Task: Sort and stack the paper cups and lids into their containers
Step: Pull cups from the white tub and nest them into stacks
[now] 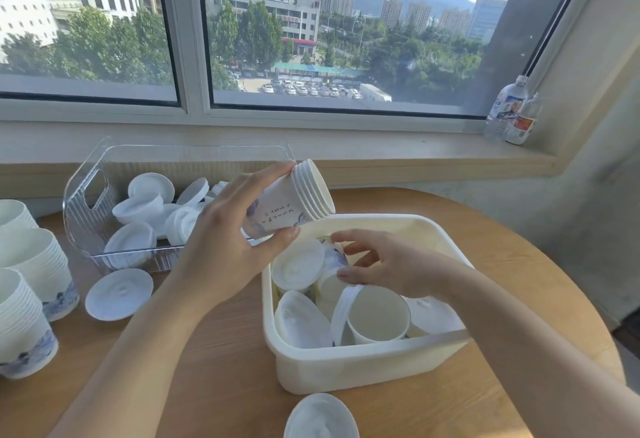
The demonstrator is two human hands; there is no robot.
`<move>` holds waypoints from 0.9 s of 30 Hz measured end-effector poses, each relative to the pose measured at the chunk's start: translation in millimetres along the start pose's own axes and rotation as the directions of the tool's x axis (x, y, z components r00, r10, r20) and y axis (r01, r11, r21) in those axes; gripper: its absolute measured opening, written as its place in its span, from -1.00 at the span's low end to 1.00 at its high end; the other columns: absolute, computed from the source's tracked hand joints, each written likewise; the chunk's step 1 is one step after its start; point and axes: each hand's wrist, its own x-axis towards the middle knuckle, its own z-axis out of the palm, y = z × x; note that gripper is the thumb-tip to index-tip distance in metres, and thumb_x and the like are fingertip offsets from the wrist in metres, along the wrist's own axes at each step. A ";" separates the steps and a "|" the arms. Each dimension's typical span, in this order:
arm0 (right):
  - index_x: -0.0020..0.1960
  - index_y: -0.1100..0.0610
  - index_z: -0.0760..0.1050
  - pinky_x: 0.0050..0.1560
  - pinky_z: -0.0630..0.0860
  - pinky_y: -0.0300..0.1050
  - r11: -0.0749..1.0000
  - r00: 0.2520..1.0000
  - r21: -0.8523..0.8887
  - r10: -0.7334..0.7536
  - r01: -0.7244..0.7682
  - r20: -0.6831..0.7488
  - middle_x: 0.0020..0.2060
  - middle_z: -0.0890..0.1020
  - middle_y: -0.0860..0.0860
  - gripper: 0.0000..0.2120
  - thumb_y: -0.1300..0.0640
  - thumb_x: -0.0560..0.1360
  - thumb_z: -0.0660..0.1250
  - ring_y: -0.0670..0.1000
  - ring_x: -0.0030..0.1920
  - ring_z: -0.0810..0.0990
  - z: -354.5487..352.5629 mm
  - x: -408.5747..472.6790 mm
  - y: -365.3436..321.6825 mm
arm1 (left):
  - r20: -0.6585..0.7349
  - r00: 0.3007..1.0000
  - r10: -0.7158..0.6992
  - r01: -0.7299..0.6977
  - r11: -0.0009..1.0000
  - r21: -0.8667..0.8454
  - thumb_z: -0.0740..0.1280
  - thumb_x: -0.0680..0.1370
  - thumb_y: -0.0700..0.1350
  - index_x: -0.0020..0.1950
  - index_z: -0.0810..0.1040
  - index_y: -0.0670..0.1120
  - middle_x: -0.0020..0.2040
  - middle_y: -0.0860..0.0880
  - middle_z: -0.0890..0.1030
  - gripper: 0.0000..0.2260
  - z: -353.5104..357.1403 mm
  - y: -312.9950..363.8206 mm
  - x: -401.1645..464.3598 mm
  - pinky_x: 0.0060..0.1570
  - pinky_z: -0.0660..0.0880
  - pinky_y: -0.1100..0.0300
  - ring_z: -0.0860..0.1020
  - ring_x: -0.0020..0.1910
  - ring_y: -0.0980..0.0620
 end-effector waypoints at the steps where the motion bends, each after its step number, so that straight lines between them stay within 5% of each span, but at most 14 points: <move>1: 0.50 -0.24 0.39 0.26 0.62 0.03 1.000 1.000 0.026 0.006 -0.007 0.001 0.29 0.55 -0.13 -0.38 -0.11 0.50 0.53 -0.09 0.12 0.66 0.9 0.1 0.7 | 0.007 1.000 0.011 -0.011 1.000 0.001 0.55 0.49 -0.03 0.54 0.43 0.14 0.23 0.19 0.57 -0.36 1.7 -0.4 -0.8 0.09 0.36 0.46 0.47 0.14 0.23; 9: 0.46 -0.22 0.37 0.29 0.58 -0.01 0.991 0.993 0.066 0.115 -0.116 0.019 0.08 0.70 -0.16 -0.31 -0.27 0.41 0.55 -0.09 0.09 0.69 3.6 0.2 -7.4 | 0.046 0.999 0.029 -0.030 1.000 0.007 0.56 0.49 -0.03 0.54 0.42 0.17 0.24 0.18 0.55 -0.35 16.3 -2.7 -3.6 0.02 0.45 0.32 0.47 0.15 0.28; 14: 0.43 -0.16 0.42 0.01 0.65 -0.10 0.968 0.990 0.212 0.138 -0.132 -0.015 0.04 0.74 -0.09 -0.39 -0.01 0.46 0.58 -0.05 -0.06 0.70 -1.1 -3.0 -12.9 | 0.025 1.000 0.008 -0.008 1.000 -0.015 0.57 0.48 -0.04 0.53 0.42 0.19 0.19 0.20 0.54 -0.34 15.7 -6.6 -3.2 0.00 0.45 0.28 0.48 0.12 0.24; 17: 0.41 -0.17 0.46 0.06 0.58 -0.16 0.954 0.987 0.288 0.121 -0.086 -0.105 0.03 0.76 -0.11 -0.44 0.06 0.48 0.55 -0.05 -0.08 0.65 -10.0 -11.8 -12.2 | 0.017 1.000 -0.012 0.013 0.999 -0.050 0.58 0.47 -0.06 0.53 0.41 0.21 0.19 0.25 0.53 -0.33 13.5 -9.7 -2.4 0.04 0.47 0.25 0.50 0.12 0.19; 21: 0.39 -0.15 0.48 0.37 0.51 0.06 0.915 0.972 0.402 0.070 0.026 -0.224 0.07 0.76 -0.09 -0.51 0.10 0.51 0.51 0.10 0.20 0.67 -20.2 -27.6 -2.1 | 0.002 1.000 -0.021 0.021 0.998 -0.060 0.56 0.47 -0.01 0.54 0.41 0.21 0.28 0.23 0.54 -0.33 10.1 -9.6 -1.3 0.08 0.45 0.30 0.50 0.17 0.18; 27: 0.40 -0.03 0.49 0.29 0.53 -0.02 0.819 0.911 0.509 -0.038 0.264 -0.411 0.19 0.71 0.01 -0.50 0.18 0.50 0.51 0.07 0.18 0.69 -23.7 -47.7 0.5 | -0.006 1.000 -0.003 0.003 0.998 -0.060 0.56 0.47 0.00 0.53 0.40 0.24 0.30 0.23 0.55 -0.34 5.5 -4.1 0.2 0.09 0.47 0.33 0.51 0.18 0.15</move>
